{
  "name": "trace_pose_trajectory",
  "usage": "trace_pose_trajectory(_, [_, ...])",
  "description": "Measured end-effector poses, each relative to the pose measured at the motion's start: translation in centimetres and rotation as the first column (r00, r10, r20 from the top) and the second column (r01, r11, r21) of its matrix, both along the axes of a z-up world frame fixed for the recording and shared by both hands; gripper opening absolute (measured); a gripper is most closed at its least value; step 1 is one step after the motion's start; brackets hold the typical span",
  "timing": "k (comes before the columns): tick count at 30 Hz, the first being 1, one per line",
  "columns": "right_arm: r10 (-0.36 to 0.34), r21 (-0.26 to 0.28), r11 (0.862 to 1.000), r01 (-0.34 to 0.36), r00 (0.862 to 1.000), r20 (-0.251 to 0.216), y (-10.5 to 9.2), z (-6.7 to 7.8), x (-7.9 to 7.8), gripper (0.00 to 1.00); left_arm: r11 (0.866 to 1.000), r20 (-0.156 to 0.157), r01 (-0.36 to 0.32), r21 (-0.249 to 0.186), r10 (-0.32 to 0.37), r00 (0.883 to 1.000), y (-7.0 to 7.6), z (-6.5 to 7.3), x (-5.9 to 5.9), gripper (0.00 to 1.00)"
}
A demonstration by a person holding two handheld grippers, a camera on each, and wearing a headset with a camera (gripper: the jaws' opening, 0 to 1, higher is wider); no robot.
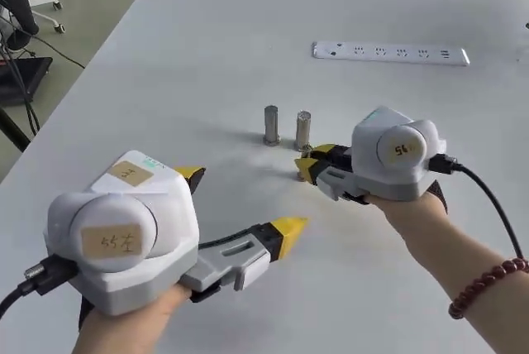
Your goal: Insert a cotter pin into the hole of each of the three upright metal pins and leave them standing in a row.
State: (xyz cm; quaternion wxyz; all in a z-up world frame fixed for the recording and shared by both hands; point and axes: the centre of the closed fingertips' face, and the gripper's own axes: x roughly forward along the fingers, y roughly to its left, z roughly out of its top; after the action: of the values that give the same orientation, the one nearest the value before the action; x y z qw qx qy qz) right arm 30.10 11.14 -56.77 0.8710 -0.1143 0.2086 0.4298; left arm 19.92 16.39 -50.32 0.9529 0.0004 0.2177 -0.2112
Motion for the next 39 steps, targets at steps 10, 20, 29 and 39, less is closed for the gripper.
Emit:
trace_pose_trajectory(10, [-0.019,-0.02,1.0,0.019,1.0,0.0,-1.9,-0.4,-0.9,0.04,1.0,-0.004,0.029,0.006,-0.029,1.0,-1.0,0.0,-0.5,0.78])
trace_pose_trajectory(20, [-0.037,-0.031,0.999,0.037,0.999,0.003,-2.7,-0.8,-1.6,0.05,0.999,0.004,0.048,0.018,-0.048,0.999,-1.4,0.3,-0.5,0.78])
trace_pose_trajectory(29, [-0.038,-0.045,0.998,0.038,0.999,0.005,-2.7,-1.0,-1.5,0.05,0.998,-0.002,0.055,0.025,-0.055,0.999,-1.5,0.2,-0.9,0.78])
trace_pose_trajectory(39, [-0.034,-0.047,0.998,0.033,0.999,-0.016,-2.9,-1.3,-1.8,0.14,0.998,0.001,0.052,0.029,-0.052,0.999,-1.4,0.4,-0.9,0.78])
